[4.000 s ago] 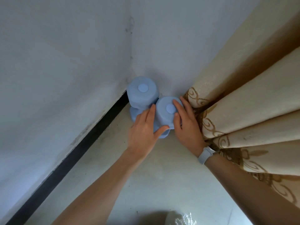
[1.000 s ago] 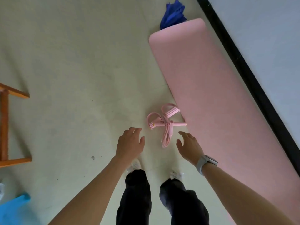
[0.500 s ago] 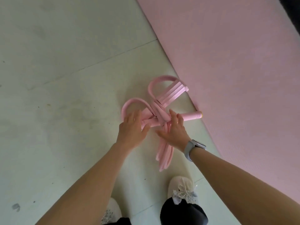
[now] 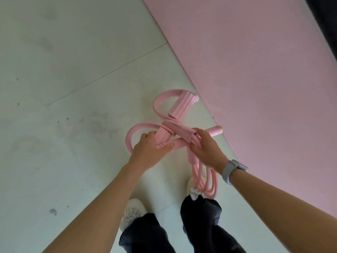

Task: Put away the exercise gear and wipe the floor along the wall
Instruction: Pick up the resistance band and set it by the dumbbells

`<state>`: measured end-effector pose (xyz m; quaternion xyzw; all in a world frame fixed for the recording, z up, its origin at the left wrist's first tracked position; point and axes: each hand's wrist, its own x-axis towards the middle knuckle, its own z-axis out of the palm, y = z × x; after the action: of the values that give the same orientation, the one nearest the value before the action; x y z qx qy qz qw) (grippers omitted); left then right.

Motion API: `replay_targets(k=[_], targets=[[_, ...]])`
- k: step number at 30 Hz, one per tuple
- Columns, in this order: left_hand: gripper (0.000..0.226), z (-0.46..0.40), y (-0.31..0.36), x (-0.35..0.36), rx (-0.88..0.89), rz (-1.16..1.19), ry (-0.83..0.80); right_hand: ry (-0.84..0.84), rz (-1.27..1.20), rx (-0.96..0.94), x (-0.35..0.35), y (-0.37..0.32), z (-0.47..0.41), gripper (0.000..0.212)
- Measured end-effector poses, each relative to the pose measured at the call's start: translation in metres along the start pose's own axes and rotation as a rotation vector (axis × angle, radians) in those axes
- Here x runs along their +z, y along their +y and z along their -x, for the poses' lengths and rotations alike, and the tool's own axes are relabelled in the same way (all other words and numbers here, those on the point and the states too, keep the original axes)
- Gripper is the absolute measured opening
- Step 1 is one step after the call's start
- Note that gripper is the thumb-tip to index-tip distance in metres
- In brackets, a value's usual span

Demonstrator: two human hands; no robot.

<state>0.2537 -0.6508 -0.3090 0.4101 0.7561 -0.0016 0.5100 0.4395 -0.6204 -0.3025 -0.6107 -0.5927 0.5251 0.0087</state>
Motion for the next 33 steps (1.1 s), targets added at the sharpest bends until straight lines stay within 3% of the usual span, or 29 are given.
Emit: replay_targets(k=[7, 10, 13, 17, 19, 21, 27, 30, 33], targets=[[0.051, 0.171, 0.066, -0.063, 0.166, -0.073, 0.127, 0.029, -0.126, 0.007, -0.062, -0.092, 0.132, 0.052], [0.060, 0.242, 0.093, -0.088, 0.231, -0.148, 0.186, 0.061, -0.142, -0.009, -0.087, -0.126, 0.186, 0.048], [0.069, 0.300, 0.120, -0.123, 0.275, -0.134, 0.149, 0.156, -0.153, -0.031, -0.117, -0.166, 0.239, 0.047], [0.063, 0.383, 0.175, -0.179, 0.377, -0.051, 0.102, 0.302, -0.227, -0.048, -0.162, -0.231, 0.320, 0.044], [0.053, 0.415, 0.199, -0.200, 0.507, -0.093, 0.156, 0.385, -0.255, -0.052, -0.176, -0.252, 0.354, 0.041], [0.062, 0.437, 0.217, -0.212, 0.715, -0.264, 0.211, 0.451, -0.284, -0.049, -0.185, -0.266, 0.390, 0.041], [0.072, 0.509, 0.275, -0.208, 0.572, -0.522, 0.058, 0.633, -0.248, -0.122, -0.191, -0.280, 0.494, 0.048], [0.069, 0.543, 0.290, -0.181, 0.566, -0.456, -0.018, 0.712, -0.371, -0.052, -0.196, -0.281, 0.543, 0.047], [0.057, 0.567, 0.302, -0.144, 0.530, -0.240, -0.205, 0.802, -0.499, -0.012, -0.201, -0.271, 0.583, 0.043]])
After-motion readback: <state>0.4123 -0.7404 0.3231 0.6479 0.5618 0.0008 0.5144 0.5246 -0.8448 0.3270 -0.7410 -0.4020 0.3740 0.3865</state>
